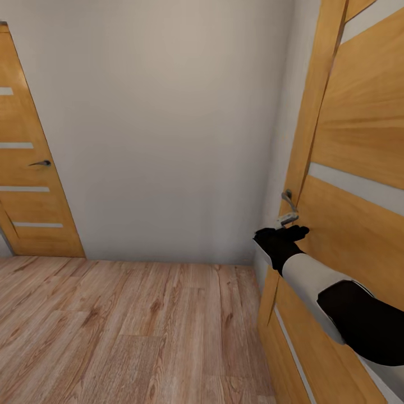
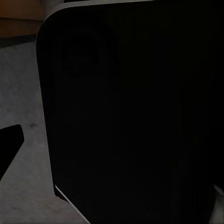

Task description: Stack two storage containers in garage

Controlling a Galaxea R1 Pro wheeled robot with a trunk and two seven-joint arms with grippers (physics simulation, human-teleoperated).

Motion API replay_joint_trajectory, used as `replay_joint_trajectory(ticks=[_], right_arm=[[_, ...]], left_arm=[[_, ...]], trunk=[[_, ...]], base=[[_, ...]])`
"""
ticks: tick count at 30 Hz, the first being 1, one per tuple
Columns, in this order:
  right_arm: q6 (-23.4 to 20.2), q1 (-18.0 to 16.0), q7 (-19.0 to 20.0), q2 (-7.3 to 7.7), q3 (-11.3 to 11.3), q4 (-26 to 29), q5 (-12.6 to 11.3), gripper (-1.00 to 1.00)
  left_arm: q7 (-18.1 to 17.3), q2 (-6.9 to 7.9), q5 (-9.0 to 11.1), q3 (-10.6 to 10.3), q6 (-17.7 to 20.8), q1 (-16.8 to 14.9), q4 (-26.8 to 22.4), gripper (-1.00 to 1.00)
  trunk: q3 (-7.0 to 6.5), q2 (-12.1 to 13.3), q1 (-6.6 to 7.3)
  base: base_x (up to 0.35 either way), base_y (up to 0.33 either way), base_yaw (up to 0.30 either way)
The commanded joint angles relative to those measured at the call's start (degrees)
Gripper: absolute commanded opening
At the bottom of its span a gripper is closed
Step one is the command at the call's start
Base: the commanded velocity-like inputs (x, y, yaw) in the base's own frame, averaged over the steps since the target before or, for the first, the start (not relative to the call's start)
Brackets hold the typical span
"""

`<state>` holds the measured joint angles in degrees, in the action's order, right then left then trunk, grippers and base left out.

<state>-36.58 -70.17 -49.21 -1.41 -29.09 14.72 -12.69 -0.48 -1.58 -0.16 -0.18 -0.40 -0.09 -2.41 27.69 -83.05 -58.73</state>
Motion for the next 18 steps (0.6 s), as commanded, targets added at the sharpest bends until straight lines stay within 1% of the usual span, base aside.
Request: replay_joint_trajectory(ticks=[1,4,8,14,18], right_arm=[[-0.43,-0.05,-0.36,0.14,-0.44,0.04,-0.49,1.00],[-0.47,-0.22,-0.36,0.32,-0.44,0.04,-0.49,1.00],[-0.48,-0.31,-0.36,1.27,-0.44,0.04,-0.50,1.00],[-0.51,-0.61,-0.36,2.24,-0.44,0.04,-0.50,1.00],[-0.51,-0.66,-0.36,2.39,-0.44,0.04,-0.50,1.00]], left_arm=[[-0.05,0.00,-0.02,0.00,-0.04,0.00,-0.05,1.00],[-0.05,0.00,-0.02,0.00,-0.04,0.00,-0.05,1.00],[-0.08,-0.02,-0.02,0.00,-0.04,0.00,-0.05,1.00],[-0.06,0.00,-0.02,-0.01,-0.04,0.00,-0.05,1.00],[-0.08,0.00,-0.02,0.00,-0.04,0.00,-0.05,1.00]], trunk=[[0.06,-0.03,0.00],[0.06,-0.03,0.00],[0.06,-0.03,0.00],[0.06,-0.03,0.00],[0.06,-0.03,0.00]], base=[[0.000,0.000,0.000],[0.000,0.000,0.000],[0.000,0.000,0.000],[0.000,0.000,0.000],[0.000,0.000,0.000]])
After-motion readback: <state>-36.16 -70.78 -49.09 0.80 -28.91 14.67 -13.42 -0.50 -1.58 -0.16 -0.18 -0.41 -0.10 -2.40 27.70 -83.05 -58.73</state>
